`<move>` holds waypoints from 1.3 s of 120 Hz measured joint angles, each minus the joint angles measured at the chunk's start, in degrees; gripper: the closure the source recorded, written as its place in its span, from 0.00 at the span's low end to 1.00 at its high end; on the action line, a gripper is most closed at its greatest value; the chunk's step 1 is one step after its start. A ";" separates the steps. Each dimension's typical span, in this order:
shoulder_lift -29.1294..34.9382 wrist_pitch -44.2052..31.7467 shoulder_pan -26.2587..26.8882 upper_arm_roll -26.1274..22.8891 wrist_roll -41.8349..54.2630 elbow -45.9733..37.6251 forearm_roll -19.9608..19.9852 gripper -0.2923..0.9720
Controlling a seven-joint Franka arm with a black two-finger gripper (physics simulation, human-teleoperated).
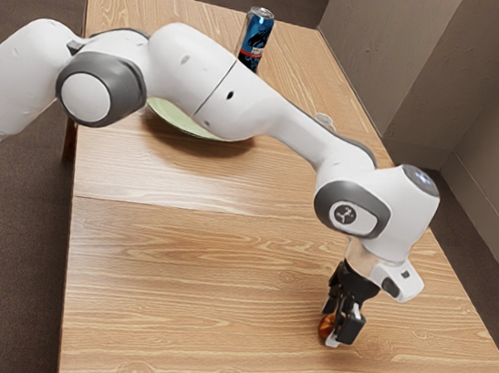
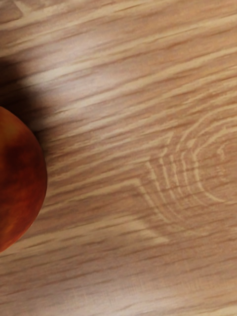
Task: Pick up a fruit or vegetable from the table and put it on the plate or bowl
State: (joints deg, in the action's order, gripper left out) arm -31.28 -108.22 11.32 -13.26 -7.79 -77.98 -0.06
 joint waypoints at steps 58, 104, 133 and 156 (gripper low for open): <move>-1.65 0.06 0.58 -0.01 -0.22 1.86 -0.75 0.42; -1.62 1.03 0.59 -0.01 -0.29 2.71 -2.29 0.45; -1.55 2.01 0.43 -0.01 -0.29 2.74 -2.41 0.47; -1.21 3.60 0.27 0.04 -0.31 4.16 -2.43 0.47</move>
State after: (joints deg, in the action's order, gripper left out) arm -32.49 -104.62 11.59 -13.22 -8.10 -73.82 -2.49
